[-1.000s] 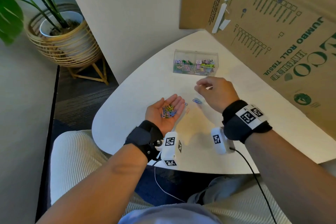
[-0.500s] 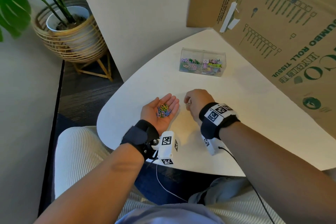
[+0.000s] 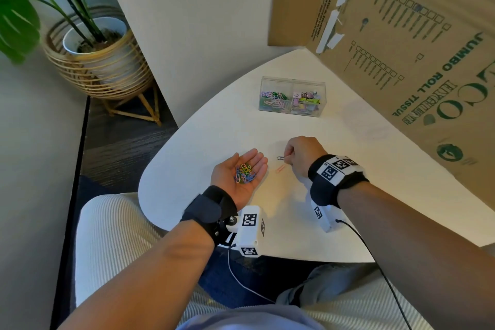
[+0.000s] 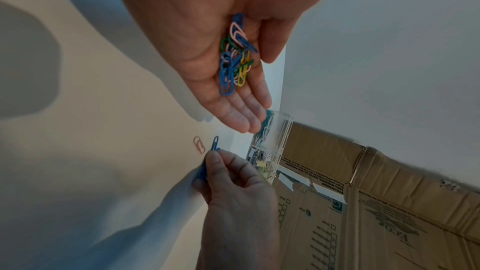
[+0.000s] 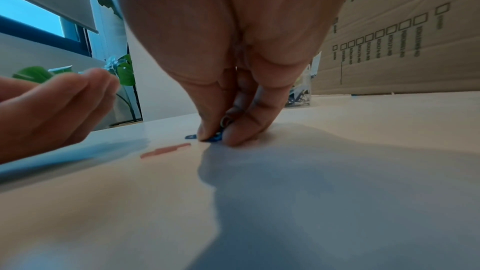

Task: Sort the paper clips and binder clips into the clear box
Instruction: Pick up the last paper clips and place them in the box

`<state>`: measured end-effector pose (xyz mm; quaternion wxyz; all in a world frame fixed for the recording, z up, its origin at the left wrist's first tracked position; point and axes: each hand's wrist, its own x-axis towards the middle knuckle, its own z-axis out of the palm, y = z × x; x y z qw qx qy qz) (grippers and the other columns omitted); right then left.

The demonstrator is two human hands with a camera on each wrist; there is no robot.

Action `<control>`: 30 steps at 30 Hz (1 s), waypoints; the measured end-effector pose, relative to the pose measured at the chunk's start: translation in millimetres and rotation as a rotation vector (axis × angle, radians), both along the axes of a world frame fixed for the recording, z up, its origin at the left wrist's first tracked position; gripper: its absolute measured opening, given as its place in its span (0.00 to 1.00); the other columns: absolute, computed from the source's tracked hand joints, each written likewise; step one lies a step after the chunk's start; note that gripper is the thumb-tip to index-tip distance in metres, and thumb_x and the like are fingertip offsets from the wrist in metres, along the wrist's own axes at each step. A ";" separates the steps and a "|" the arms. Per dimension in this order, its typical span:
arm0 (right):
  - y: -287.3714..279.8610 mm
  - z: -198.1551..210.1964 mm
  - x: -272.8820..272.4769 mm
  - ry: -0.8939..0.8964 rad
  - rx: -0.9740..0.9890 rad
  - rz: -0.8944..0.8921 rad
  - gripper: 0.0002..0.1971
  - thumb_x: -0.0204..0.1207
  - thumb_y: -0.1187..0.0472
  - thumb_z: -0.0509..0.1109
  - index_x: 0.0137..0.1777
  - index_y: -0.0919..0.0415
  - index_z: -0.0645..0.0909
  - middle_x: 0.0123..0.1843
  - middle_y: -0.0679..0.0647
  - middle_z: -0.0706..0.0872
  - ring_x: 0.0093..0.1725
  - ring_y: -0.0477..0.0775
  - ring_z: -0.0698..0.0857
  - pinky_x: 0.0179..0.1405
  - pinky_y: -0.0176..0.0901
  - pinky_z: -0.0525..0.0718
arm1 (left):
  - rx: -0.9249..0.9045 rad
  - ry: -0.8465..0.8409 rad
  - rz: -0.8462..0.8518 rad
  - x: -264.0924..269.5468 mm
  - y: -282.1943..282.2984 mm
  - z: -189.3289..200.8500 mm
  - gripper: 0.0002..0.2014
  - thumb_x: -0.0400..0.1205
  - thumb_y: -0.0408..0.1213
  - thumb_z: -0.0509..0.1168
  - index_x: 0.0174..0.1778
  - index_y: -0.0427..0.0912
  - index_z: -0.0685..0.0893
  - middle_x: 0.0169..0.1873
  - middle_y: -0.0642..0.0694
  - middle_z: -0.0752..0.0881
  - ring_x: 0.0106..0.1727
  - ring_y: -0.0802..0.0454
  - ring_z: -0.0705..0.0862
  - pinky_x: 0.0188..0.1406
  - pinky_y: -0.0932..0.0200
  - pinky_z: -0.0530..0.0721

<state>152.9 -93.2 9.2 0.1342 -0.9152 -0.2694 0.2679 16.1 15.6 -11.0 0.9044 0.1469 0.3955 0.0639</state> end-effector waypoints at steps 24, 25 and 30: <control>-23.5 40.7 -14.6 -0.015 0.531 0.051 0.08 0.78 0.60 0.73 0.55 0.51 0.86 0.53 0.44 0.88 0.49 0.45 0.84 0.55 0.39 0.81 | -0.060 -0.044 -0.068 14.3 -25.8 8.3 0.18 0.88 0.37 0.52 0.52 0.26 0.82 0.45 0.31 0.87 0.48 0.37 0.86 0.50 0.45 0.83; -28.4 37.9 -4.9 -0.062 0.422 0.096 0.12 0.78 0.60 0.72 0.60 0.50 0.85 0.59 0.45 0.86 0.56 0.45 0.82 0.61 0.39 0.78 | -0.066 -0.032 -0.060 12.1 -23.6 6.6 0.19 0.88 0.37 0.52 0.51 0.25 0.82 0.47 0.30 0.86 0.51 0.36 0.85 0.54 0.45 0.81; -39.0 9.2 16.3 -0.037 -0.140 0.319 0.35 0.79 0.62 0.71 0.83 0.50 0.62 0.85 0.53 0.61 0.82 0.54 0.62 0.78 0.41 0.58 | -0.069 -0.021 -0.068 4.4 -25.5 1.5 0.19 0.88 0.37 0.52 0.51 0.24 0.82 0.45 0.30 0.87 0.51 0.35 0.84 0.52 0.44 0.82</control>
